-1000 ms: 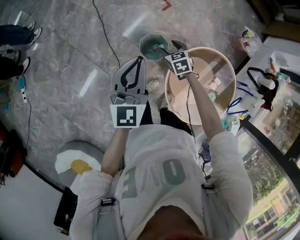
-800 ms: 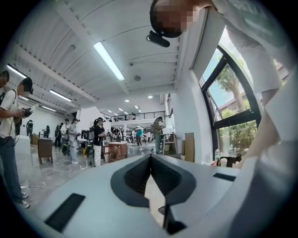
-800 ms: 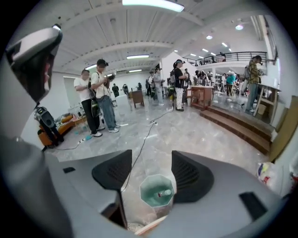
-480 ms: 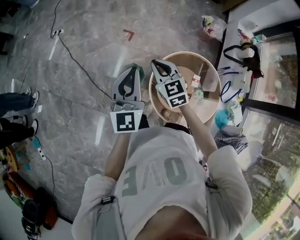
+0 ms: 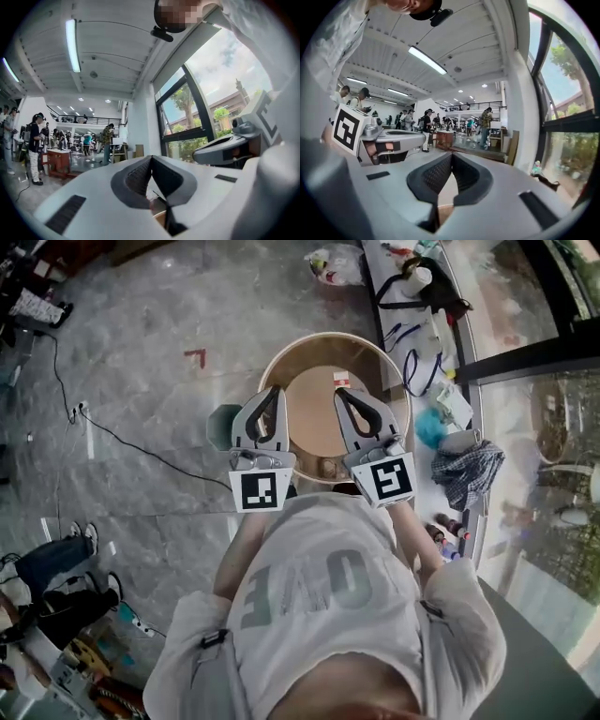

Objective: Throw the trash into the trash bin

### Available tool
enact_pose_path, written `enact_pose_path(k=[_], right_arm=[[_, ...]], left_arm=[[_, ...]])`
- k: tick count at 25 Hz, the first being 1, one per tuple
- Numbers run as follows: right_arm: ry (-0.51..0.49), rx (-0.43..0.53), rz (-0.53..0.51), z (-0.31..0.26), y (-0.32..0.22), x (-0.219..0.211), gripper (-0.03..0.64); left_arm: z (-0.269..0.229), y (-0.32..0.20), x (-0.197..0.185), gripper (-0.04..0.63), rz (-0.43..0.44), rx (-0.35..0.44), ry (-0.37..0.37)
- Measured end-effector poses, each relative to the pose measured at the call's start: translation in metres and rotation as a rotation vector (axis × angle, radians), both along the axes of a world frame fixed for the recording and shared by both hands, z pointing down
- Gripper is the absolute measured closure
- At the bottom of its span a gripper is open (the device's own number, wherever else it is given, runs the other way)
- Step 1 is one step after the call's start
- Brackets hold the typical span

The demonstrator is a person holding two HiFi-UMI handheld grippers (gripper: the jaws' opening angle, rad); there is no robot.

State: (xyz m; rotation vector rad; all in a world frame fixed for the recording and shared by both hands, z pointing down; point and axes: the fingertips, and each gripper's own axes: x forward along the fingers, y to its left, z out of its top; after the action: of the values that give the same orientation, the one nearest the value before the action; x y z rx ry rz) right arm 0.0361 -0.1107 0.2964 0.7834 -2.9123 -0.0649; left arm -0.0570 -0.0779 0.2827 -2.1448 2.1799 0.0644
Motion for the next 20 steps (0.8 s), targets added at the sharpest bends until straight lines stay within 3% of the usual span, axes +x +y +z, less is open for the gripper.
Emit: enact_pose_path(k=[2,8,14,20], right_arm=[[0.03,-0.022,0.085,0.011,-0.008,0.029,0.603],[-0.009,-0.052,0.245,0.02,-0.019,0.076,0.603],[-0.034,-0.064,0.331,0.023,-0.021,0.104,0.603],[-0.012,-0.099,0.357,0.039,-0.025,0.12,0.601]], left_arm=[[0.0,-0.014,0.023,0.584,0.065,-0.006,-0.002],[-0.005,-0.038,0.073,0.584,0.209,0.011,0.023],[-0.012,-0.044,0.096,0.584,0.281,0.049,0.05],[-0.003,-0.045,0.1,0.584,0.293,0.021,0.043]])
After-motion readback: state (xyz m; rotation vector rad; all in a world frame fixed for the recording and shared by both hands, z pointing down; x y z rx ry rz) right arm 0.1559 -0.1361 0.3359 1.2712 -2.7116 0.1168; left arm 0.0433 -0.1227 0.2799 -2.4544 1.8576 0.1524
